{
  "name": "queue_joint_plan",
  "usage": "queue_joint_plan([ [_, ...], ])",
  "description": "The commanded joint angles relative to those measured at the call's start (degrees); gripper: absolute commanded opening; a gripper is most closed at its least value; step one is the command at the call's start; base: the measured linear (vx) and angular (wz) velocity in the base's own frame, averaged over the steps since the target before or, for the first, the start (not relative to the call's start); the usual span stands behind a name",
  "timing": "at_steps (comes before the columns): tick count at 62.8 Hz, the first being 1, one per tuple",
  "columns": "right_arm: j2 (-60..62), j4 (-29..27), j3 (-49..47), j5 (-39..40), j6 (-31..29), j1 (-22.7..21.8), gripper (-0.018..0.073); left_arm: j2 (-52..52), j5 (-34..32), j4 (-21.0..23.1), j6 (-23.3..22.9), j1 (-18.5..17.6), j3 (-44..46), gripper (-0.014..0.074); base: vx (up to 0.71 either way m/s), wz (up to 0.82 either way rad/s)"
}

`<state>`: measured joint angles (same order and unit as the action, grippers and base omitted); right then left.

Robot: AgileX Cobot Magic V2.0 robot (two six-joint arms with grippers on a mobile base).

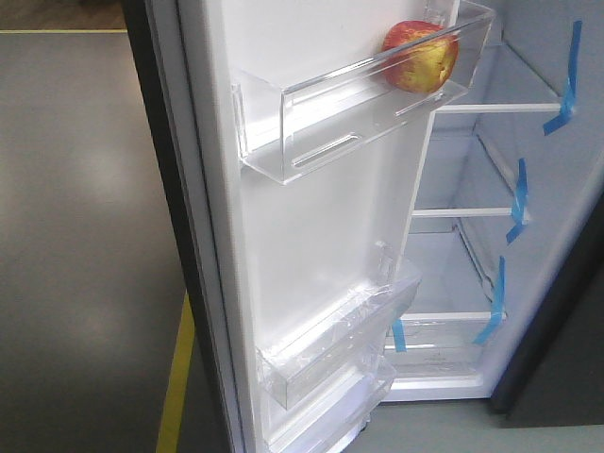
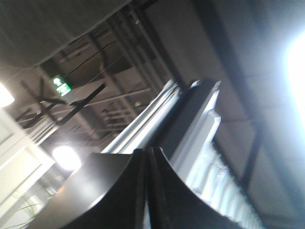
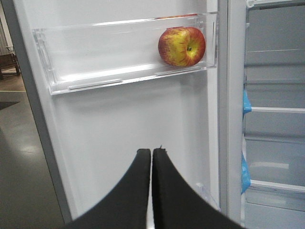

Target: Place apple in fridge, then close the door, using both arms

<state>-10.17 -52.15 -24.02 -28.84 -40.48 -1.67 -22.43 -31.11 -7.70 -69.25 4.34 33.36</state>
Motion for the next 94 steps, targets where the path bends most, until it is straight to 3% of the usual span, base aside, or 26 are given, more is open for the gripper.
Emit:
queue_joint_plan([
  [1,-0.63,-3.02,-1.46,3.09,0.52,-0.12,-0.0003,-10.35,-2.3,-3.15,0.41,-0.34,6.68,-0.0006,0.0,0.0],
  [10,-0.63,-4.13,-1.46,2.9,0.52,-0.12,-0.0003,-24.11,-5.52,-12.82,-1.24,-0.34,15.58,-0.0003,0.0,0.0],
  [19,-0.63,-4.73,-1.46,2.68,0.58,-0.12,-0.0003,-38.4,-11.68,-22.97,-9.68,-0.34,23.86,0.0013,0.0,0.0],
  [24,-0.63,-6.39,-1.46,2.61,0.58,-0.12,-0.0003,-45.34,-15.19,-28.64,-16.63,-0.34,28.87,0.0038,0.0,0.0],
  [31,-0.63,-7.46,-1.46,2.61,0.53,-0.12,-0.0003,-54.5,-20.31,-35.28,-27.06,-0.34,35.59,0.0123,0.0,0.0],
  [41,-0.63,-7.46,-1.46,2.49,0.53,-0.12,-0.0003,-64.32,-22.49,-41.74,-34.48,-0.34,45.33,0.0296,0.0,0.0],
  [52,-0.63,-7.46,-1.46,1.69,0.53,-0.12,-0.0003,-71.85,-25.02,-47.61,-42.77,-0.34,53.86,0.0405,0.0,0.0],
  [69,-0.63,-7.62,-1.46,-0.29,0.53,-0.12,-0.0003,-78.63,-32.07,-53.59,-53.09,-0.4,63.55,0.0409,0.0,0.0],
  [94,-0.63,-8.08,-1.46,-0.29,0.53,-0.12,-0.0003,-79.42,-34.95,-54.11,-54.07,-2.84,64.95,0.0409,0.0,0.0],
])
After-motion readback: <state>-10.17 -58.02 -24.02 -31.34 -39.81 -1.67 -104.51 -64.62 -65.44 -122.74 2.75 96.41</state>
